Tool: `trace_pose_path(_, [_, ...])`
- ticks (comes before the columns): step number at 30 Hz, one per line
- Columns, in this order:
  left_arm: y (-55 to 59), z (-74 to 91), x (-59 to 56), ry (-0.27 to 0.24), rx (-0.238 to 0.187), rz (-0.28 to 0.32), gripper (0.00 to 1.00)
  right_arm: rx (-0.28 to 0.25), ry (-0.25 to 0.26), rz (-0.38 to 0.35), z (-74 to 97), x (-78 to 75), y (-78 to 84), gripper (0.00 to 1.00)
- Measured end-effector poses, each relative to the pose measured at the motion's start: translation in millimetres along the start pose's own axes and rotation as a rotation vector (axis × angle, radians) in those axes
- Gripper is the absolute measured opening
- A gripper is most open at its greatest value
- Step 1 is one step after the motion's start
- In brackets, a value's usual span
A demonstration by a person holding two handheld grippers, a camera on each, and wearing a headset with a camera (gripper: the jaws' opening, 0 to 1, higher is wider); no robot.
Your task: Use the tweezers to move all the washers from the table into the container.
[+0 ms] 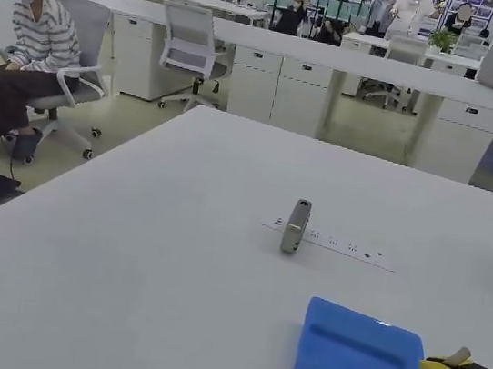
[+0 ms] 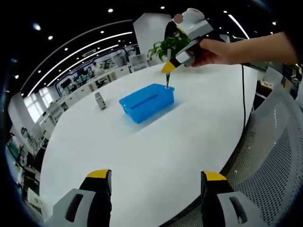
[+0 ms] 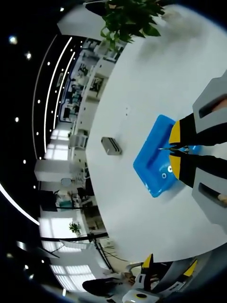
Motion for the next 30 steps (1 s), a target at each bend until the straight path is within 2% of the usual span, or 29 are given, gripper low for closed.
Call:
trace_pose_path(10, [2.0,-2.1,-0.3,0.006,0.03,-0.002,0.77,0.01,0.004,-0.004,-14.3,-7.1,2.9,0.01])
trace_pose_path(30, [6.1,-5.9,-0.2,0.018,0.086,0.019,0.76,0.062,-0.017,-0.036,-47.3,-19.3,27.0,0.01])
Point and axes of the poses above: the centre of the closed fingertips' face, and the gripper's own axes: z roughly backward along the fingers, x roughly to its left, y roughly out of its underside, the point moved 9 cm from there along z, roughly backward along the fingers, and after that the axes turned 6 degrees about y, right-handed, at the moved point
